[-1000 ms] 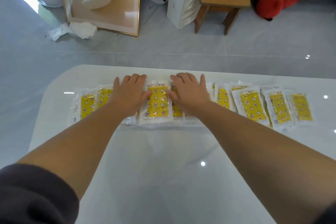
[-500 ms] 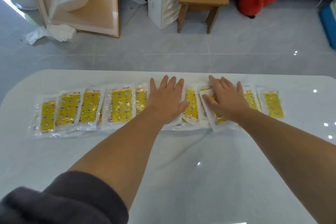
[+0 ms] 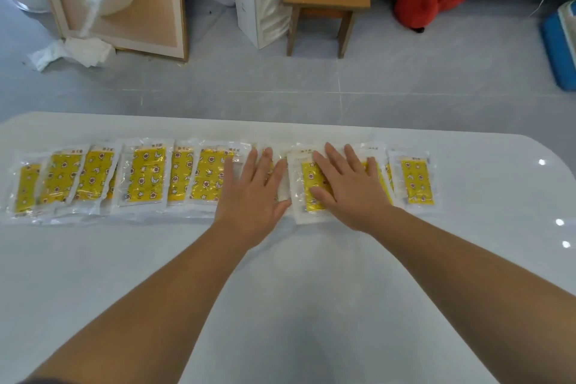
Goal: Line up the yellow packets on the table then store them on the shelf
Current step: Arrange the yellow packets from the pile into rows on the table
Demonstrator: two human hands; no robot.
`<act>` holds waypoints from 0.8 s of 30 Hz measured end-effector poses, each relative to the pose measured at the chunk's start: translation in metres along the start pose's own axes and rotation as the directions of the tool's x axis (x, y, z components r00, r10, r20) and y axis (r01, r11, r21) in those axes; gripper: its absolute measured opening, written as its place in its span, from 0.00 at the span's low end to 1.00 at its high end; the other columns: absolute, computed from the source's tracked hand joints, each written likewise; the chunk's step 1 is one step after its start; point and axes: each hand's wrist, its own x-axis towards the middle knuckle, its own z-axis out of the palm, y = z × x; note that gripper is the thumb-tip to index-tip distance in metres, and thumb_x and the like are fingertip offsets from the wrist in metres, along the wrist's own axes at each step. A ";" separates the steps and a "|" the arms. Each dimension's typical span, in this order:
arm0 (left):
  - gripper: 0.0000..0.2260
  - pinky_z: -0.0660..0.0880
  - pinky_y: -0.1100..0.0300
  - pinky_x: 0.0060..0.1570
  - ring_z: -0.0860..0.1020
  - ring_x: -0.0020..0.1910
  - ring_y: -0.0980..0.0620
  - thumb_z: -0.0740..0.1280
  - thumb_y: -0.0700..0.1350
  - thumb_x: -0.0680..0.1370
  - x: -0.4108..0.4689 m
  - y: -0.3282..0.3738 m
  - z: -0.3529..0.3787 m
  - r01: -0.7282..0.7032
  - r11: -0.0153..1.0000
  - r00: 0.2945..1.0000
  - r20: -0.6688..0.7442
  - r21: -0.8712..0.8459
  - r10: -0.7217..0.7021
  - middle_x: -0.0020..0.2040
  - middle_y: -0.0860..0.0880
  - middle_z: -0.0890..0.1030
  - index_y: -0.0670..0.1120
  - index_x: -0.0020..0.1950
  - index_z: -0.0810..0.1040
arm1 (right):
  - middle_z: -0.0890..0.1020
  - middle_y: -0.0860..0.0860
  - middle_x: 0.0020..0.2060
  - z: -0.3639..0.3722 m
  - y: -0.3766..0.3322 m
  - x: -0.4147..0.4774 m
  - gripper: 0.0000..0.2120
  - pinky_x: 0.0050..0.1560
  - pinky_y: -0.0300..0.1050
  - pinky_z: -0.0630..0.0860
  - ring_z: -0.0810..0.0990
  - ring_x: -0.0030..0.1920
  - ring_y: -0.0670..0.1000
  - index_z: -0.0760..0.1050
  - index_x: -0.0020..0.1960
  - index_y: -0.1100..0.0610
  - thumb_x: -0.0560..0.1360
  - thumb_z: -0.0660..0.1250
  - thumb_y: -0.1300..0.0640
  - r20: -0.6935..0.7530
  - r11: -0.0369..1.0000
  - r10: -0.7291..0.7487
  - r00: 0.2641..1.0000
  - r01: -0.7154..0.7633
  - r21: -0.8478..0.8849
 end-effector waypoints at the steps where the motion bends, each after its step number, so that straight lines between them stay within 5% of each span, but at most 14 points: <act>1: 0.31 0.44 0.36 0.72 0.39 0.77 0.43 0.43 0.62 0.81 0.001 0.004 -0.003 0.021 1.000 1.000 -0.003 -0.001 -0.021 0.79 0.45 0.38 0.50 0.78 0.37 | 0.40 0.47 0.78 0.000 0.006 -0.002 0.32 0.74 0.67 0.45 0.38 0.78 0.56 0.40 0.78 0.44 0.79 0.44 0.35 -0.006 1.000 0.009 1.000 -0.009 0.001; 6: 0.30 0.46 0.37 0.73 0.45 0.78 0.42 0.38 0.58 0.77 0.000 0.039 -0.012 0.024 0.994 0.986 -0.160 -0.110 -0.042 0.79 0.44 0.44 0.51 0.79 0.44 | 0.40 0.49 0.79 -0.004 0.024 -0.011 0.30 0.72 0.67 0.47 0.39 0.78 0.56 0.41 0.79 0.45 0.80 0.46 0.38 -0.153 0.982 0.157 0.976 -0.137 0.133; 11: 0.33 0.44 0.35 0.71 0.38 0.77 0.42 0.39 0.66 0.78 0.006 0.058 -0.004 -0.025 0.999 1.000 0.015 0.030 0.025 0.78 0.45 0.34 0.52 0.77 0.33 | 0.39 0.49 0.78 0.013 0.049 -0.025 0.31 0.72 0.69 0.50 0.38 0.77 0.59 0.40 0.79 0.46 0.80 0.46 0.37 0.065 0.966 0.213 0.975 -0.220 0.132; 16: 0.32 0.45 0.36 0.72 0.38 0.77 0.41 0.43 0.63 0.81 0.000 0.067 -0.014 -0.007 0.997 1.000 0.016 0.082 0.006 0.78 0.44 0.36 0.50 0.78 0.35 | 0.37 0.48 0.78 0.011 0.052 -0.030 0.31 0.72 0.70 0.48 0.37 0.77 0.59 0.41 0.79 0.45 0.80 0.47 0.37 0.036 0.956 0.188 0.982 -0.191 0.223; 19: 0.30 0.62 0.40 0.68 0.58 0.75 0.40 0.59 0.57 0.80 -0.029 0.078 -0.012 -0.077 0.997 0.991 -0.104 0.026 0.079 0.77 0.41 0.57 0.45 0.77 0.56 | 0.36 0.48 0.78 0.016 0.047 -0.053 0.31 0.73 0.68 0.46 0.35 0.77 0.57 0.40 0.78 0.44 0.80 0.48 0.38 -0.059 0.969 0.153 0.986 -0.138 0.206; 21: 0.23 0.73 0.47 0.53 0.74 0.60 0.42 0.71 0.52 0.72 -0.056 0.083 0.004 -0.125 0.992 0.981 -0.153 -0.017 0.121 0.62 0.43 0.76 0.45 0.65 0.74 | 0.36 0.48 0.78 0.027 0.043 -0.079 0.32 0.73 0.67 0.47 0.34 0.77 0.55 0.40 0.79 0.44 0.80 0.50 0.39 -0.106 0.979 0.100 0.989 -0.079 0.189; 23: 0.22 0.74 0.49 0.47 0.75 0.54 0.44 0.73 0.51 0.70 -0.085 0.087 0.020 -0.103 0.993 0.993 -0.062 -0.054 0.100 0.58 0.44 0.78 0.46 0.61 0.75 | 0.34 0.47 0.77 0.042 0.043 -0.108 0.35 0.73 0.68 0.50 0.32 0.76 0.53 0.38 0.78 0.43 0.80 0.54 0.40 -0.068 0.982 0.088 0.994 -0.076 0.171; 24: 0.24 0.73 0.48 0.51 0.73 0.59 0.42 0.70 0.53 0.72 -0.097 0.089 0.029 -0.061 0.995 0.998 0.012 -0.084 0.062 0.63 0.43 0.74 0.46 0.65 0.72 | 0.31 0.46 0.76 0.050 0.045 -0.123 0.37 0.72 0.68 0.51 0.31 0.76 0.54 0.34 0.77 0.42 0.79 0.56 0.39 -0.021 0.981 0.104 0.994 -0.099 0.165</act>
